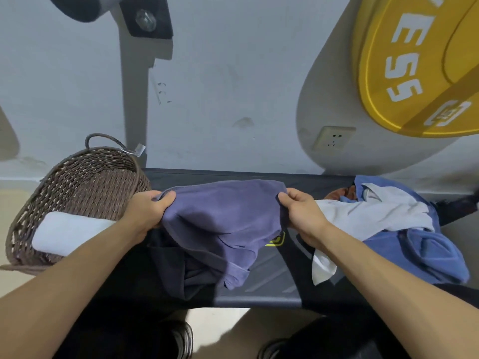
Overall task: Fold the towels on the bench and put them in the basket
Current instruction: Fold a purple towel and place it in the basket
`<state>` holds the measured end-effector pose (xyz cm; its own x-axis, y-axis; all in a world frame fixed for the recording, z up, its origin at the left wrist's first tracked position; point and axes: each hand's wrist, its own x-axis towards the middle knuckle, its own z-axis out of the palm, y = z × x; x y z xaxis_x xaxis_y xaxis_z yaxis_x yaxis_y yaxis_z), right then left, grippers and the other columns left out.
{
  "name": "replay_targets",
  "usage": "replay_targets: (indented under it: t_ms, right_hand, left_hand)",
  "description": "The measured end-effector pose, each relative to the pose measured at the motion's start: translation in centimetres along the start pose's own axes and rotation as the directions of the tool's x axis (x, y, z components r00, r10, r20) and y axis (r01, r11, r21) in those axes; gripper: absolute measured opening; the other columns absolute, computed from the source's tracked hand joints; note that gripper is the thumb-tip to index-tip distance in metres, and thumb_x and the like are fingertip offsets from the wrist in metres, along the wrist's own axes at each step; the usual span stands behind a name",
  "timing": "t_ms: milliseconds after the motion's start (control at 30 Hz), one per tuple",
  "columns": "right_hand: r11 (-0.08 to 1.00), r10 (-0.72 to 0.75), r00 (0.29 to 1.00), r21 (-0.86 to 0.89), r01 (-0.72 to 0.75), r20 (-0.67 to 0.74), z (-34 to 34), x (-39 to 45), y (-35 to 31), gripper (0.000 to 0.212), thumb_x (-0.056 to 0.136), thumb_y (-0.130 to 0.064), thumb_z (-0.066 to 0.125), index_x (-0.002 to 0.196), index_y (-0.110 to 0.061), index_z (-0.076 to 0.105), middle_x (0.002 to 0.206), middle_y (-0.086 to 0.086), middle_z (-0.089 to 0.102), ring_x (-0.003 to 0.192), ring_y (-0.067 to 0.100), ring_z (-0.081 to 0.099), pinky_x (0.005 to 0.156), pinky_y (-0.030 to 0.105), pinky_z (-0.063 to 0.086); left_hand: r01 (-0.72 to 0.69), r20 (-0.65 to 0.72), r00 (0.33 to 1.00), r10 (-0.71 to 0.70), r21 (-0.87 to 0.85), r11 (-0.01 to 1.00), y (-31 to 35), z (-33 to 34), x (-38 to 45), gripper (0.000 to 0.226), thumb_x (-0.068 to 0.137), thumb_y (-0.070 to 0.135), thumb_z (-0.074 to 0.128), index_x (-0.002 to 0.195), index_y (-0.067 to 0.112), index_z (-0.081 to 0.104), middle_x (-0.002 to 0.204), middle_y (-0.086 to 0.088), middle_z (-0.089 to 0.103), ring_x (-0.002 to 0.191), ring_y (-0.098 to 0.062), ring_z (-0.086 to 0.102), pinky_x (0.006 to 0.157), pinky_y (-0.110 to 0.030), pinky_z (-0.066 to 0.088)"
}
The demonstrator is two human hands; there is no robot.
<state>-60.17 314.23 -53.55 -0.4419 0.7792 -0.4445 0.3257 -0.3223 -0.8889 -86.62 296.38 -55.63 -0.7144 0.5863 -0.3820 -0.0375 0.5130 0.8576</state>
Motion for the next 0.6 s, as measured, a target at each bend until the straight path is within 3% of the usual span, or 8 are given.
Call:
replay_targets:
  t_ms: [133, 233, 267, 367, 433, 500, 600]
  right_hand:
    - [0.999, -0.044, 0.999, -0.024, 0.044, -0.006, 0.4, 1.4, 0.7, 0.024, 0.103, -0.013, 0.048, 0.093, -0.014, 0.071, 0.086, 0.004, 0.073, 0.079, 0.017, 0.063, 0.072, 0.033, 0.051]
    - [0.999, -0.033, 0.999, -0.039, 0.035, 0.034, 0.7, 2.2, 1.4, 0.021, 0.099, -0.008, 0.052, 0.1, -0.016, 0.072, 0.094, 0.003, 0.076, 0.09, 0.021, 0.068, 0.08, 0.035, 0.056]
    - [0.998, -0.011, 0.999, -0.055, 0.014, 0.052, 0.8, 2.4, 1.6, 0.02, 0.096, -0.006, 0.056, 0.109, -0.014, 0.07, 0.101, 0.005, 0.075, 0.096, 0.023, 0.069, 0.088, 0.04, 0.057]
    - [0.973, 0.047, 0.992, -0.232, -0.019, 0.118, 0.6, 2.6, 2.4, 0.051, 0.082, -0.013, 0.073, 0.131, -0.018, 0.058, 0.116, 0.0, 0.071, 0.107, 0.021, 0.067, 0.1, 0.044, 0.052]
    - [0.892, 0.082, 0.98, -0.451, 0.008, 0.181, 0.3, 2.3, 2.7, 0.061, 0.074, -0.02, 0.08, 0.129, -0.022, 0.055, 0.11, -0.011, 0.069, 0.101, 0.011, 0.067, 0.095, 0.032, 0.052]
    - [0.755, 0.131, 0.969, -0.654, 0.039, 0.209, 0.3, 1.8, 3.0, 0.065, 0.071, -0.026, 0.082, 0.126, -0.021, 0.049, 0.108, -0.01, 0.065, 0.1, 0.014, 0.063, 0.086, 0.026, 0.049]
    - [0.588, 0.122, 0.964, -0.799, 0.122, 0.237, 0.4, 1.3, 3.8, 0.049, 0.072, -0.025, 0.08, 0.113, -0.013, 0.055, 0.1, -0.001, 0.063, 0.095, 0.021, 0.061, 0.072, 0.026, 0.044]
  left_hand:
    - [-0.066, -0.03, 0.998, 0.064, -0.064, 0.996, 0.1, 1.5, 0.5, 0.022, 0.095, 0.009, 0.06, 0.076, 0.0, 0.065, 0.062, -0.011, 0.057, 0.046, -0.015, 0.049, 0.041, -0.017, 0.037]
    - [-0.053, -0.043, 0.998, 0.05, -0.088, 0.995, 0.2, 2.3, 0.7, 0.023, 0.089, 0.01, 0.065, 0.066, 0.015, 0.066, 0.062, -0.005, 0.063, 0.05, -0.013, 0.059, 0.045, -0.02, 0.046]
    - [-0.043, -0.031, 0.999, 0.043, -0.02, 0.999, -0.1, 2.5, 0.6, 0.024, 0.085, 0.016, 0.067, 0.062, 0.018, 0.063, 0.061, -0.005, 0.061, 0.051, -0.015, 0.058, 0.047, -0.023, 0.048]
    - [0.011, 0.022, 1.0, -0.022, 0.394, 0.919, -1.3, 3.4, -0.1, 0.037, 0.077, 0.049, 0.073, 0.073, 0.015, 0.06, 0.061, -0.01, 0.066, 0.053, -0.024, 0.063, 0.056, -0.034, 0.055]
    - [0.032, 0.147, 0.978, -0.149, 0.596, 0.802, -2.2, 4.3, -1.1, 0.058, 0.071, 0.071, 0.064, 0.071, 0.013, 0.061, 0.054, -0.007, 0.068, 0.048, -0.023, 0.066, 0.048, -0.028, 0.055]
    - [-0.018, 0.239, 0.948, -0.209, 0.697, 0.717, -3.1, 5.3, -2.3, 0.069, 0.064, 0.085, 0.052, 0.062, 0.017, 0.061, 0.046, 0.002, 0.064, 0.039, -0.013, 0.062, 0.04, -0.019, 0.047]
    - [-0.171, 0.249, 0.968, -0.029, 0.742, 0.649, -3.9, 6.4, -4.0, 0.062, 0.058, 0.087, 0.05, 0.057, 0.025, 0.052, 0.044, 0.016, 0.054, 0.043, 0.002, 0.048, 0.038, -0.011, 0.029]
